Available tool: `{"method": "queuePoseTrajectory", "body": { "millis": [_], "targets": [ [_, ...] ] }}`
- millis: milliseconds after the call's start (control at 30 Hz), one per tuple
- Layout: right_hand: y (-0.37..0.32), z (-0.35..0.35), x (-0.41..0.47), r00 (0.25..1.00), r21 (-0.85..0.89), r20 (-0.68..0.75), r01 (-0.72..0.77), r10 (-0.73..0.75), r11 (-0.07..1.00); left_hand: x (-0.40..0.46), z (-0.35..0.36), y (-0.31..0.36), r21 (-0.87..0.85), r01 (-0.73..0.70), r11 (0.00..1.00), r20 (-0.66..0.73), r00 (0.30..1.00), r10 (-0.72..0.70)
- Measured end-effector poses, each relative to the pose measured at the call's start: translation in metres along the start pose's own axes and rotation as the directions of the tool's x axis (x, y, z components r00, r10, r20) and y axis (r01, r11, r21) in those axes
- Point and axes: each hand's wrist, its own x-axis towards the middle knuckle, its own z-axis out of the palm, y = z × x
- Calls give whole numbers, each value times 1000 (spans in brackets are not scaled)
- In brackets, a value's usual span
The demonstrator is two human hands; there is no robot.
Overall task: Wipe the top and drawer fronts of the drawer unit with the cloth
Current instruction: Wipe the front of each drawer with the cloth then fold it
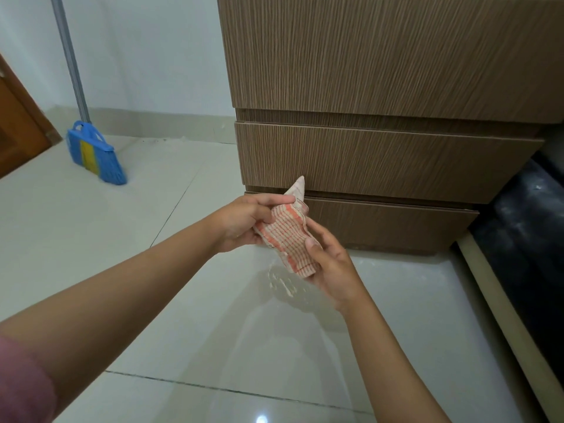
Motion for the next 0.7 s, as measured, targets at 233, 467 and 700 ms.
{"method": "queuePoseTrajectory", "body": {
  "millis": [233,467,700],
  "targets": [
    [-8,9,-11,974,299,-218,127,-62,946,-2,9,3,98,-104,990,-48,993,109],
    [-24,14,1,904,292,-390,302,-175,907,10,18,8,92,-224,970,-86,969,232],
    [-94,31,-3,907,57,-408,139,-104,989,-20,28,51,198,-228,953,-226,936,271]
  ]
}}
